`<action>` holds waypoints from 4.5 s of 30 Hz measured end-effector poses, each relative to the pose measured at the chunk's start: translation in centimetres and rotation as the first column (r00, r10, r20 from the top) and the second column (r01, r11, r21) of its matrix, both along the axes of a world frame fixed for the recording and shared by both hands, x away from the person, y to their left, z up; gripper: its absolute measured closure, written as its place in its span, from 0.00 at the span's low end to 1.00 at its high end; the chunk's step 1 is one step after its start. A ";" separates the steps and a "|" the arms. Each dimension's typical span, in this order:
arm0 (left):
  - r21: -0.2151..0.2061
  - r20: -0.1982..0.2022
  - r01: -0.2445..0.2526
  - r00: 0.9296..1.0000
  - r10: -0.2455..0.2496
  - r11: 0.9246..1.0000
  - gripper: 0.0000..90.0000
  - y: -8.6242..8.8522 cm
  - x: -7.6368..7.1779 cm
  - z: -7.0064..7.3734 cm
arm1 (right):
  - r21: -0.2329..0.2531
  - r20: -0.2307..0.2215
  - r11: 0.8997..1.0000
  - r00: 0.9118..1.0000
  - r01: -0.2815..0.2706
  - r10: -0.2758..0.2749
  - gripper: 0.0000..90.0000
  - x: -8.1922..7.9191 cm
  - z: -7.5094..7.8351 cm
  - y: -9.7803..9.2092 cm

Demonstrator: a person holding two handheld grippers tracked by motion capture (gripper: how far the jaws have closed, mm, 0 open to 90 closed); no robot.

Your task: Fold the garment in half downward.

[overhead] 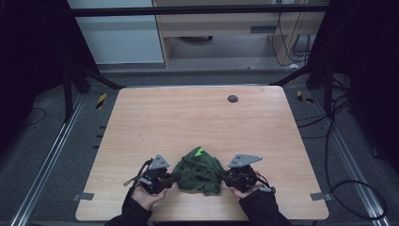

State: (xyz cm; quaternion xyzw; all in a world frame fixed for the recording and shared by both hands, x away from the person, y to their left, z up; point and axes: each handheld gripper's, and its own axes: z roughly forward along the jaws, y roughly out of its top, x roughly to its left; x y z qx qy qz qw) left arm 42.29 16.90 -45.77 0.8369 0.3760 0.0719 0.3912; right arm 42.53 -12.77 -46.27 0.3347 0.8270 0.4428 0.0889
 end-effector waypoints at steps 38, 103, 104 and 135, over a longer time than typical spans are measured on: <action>-0.023 0.025 -0.051 0.998 0.051 0.998 0.79 1.2 -1.0 0.4 | 0.034 -0.010 0.999 1.000 0.021 -0.021 0.78 -0.9 0.0 -1.0; -0.053 0.049 0.000 0.999 0.003 0.999 0.99 -1.1 4.2 1.0 | 0.082 -0.028 0.996 0.999 0.046 -0.044 1.00 4.0 0.6 1.1; -0.055 0.050 0.005 0.999 -0.002 0.998 0.99 -1.0 3.9 1.1 | 0.085 -0.030 0.995 0.999 0.044 -0.042 1.00 3.9 0.6 1.0; -0.067 0.032 0.091 0.996 -0.089 0.994 0.99 -0.2 0.0 1.0 | 0.078 -0.043 0.997 0.999 -0.012 0.016 0.98 1.2 0.6 0.7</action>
